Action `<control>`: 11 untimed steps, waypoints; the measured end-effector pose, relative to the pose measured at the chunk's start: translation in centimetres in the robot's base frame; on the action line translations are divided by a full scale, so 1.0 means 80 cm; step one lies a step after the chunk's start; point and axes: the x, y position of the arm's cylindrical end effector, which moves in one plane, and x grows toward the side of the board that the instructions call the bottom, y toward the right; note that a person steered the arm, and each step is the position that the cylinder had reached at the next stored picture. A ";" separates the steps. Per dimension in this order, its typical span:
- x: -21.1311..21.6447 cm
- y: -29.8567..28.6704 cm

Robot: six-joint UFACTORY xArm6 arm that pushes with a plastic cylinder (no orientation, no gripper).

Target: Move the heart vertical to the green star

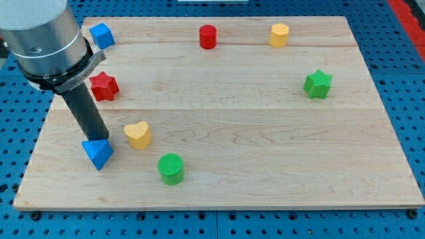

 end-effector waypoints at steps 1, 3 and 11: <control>-0.010 0.032; 0.051 0.000; 0.064 0.372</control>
